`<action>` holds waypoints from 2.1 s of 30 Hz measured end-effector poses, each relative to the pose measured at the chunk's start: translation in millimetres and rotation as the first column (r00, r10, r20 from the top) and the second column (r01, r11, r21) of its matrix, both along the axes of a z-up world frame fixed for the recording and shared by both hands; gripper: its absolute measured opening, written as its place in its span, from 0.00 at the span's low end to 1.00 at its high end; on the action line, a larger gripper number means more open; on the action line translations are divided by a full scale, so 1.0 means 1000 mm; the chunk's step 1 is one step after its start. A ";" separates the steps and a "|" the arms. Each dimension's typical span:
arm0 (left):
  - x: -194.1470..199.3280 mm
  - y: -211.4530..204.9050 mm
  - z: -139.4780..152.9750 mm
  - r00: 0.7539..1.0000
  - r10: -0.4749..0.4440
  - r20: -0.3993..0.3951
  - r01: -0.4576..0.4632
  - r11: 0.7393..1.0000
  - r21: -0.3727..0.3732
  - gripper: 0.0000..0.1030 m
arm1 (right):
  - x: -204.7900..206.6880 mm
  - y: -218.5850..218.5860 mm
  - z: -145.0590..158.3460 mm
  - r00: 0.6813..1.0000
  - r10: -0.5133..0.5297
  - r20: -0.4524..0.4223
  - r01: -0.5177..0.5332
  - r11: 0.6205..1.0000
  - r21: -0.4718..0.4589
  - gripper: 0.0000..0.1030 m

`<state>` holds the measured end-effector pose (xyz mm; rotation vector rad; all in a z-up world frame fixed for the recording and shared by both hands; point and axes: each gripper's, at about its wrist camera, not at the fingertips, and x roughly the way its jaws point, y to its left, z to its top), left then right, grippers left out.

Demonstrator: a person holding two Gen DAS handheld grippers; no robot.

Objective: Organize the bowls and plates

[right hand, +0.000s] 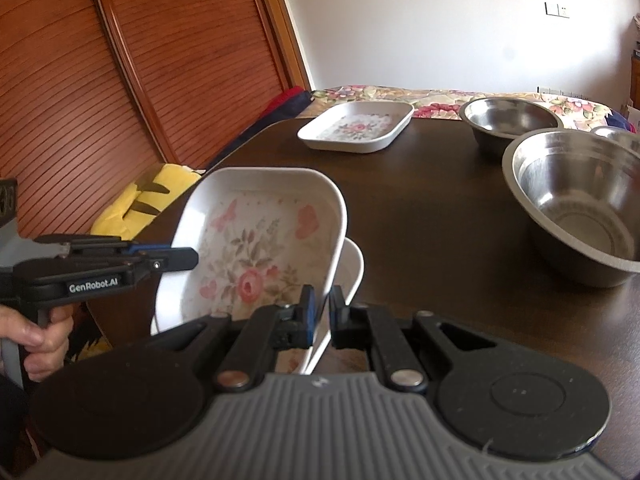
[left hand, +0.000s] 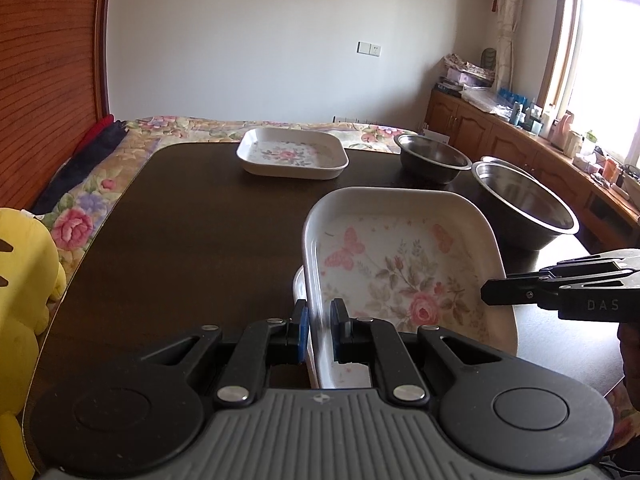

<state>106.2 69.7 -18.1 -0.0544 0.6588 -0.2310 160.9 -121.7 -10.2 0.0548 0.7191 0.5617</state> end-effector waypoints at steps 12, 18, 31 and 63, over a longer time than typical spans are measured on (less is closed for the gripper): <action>0.005 0.002 -0.005 1.000 0.013 -0.014 -0.012 1.000 0.008 0.38 | -0.002 0.006 -0.004 1.000 0.015 0.017 -0.014 0.999 -0.048 0.13; 0.007 -0.001 -0.005 1.000 0.016 -0.010 -0.016 1.000 0.010 0.38 | -0.004 0.004 0.001 0.998 0.012 0.063 -0.008 0.998 -0.065 0.13; 0.010 0.000 0.003 1.000 0.017 0.020 -0.017 1.000 0.016 0.38 | 0.003 0.007 0.010 0.993 0.006 0.118 0.002 0.998 -0.069 0.13; 0.051 0.006 0.011 0.999 0.038 0.036 -0.041 0.995 0.086 0.98 | 0.045 0.018 0.032 0.984 -0.009 0.176 0.014 0.999 -0.030 0.13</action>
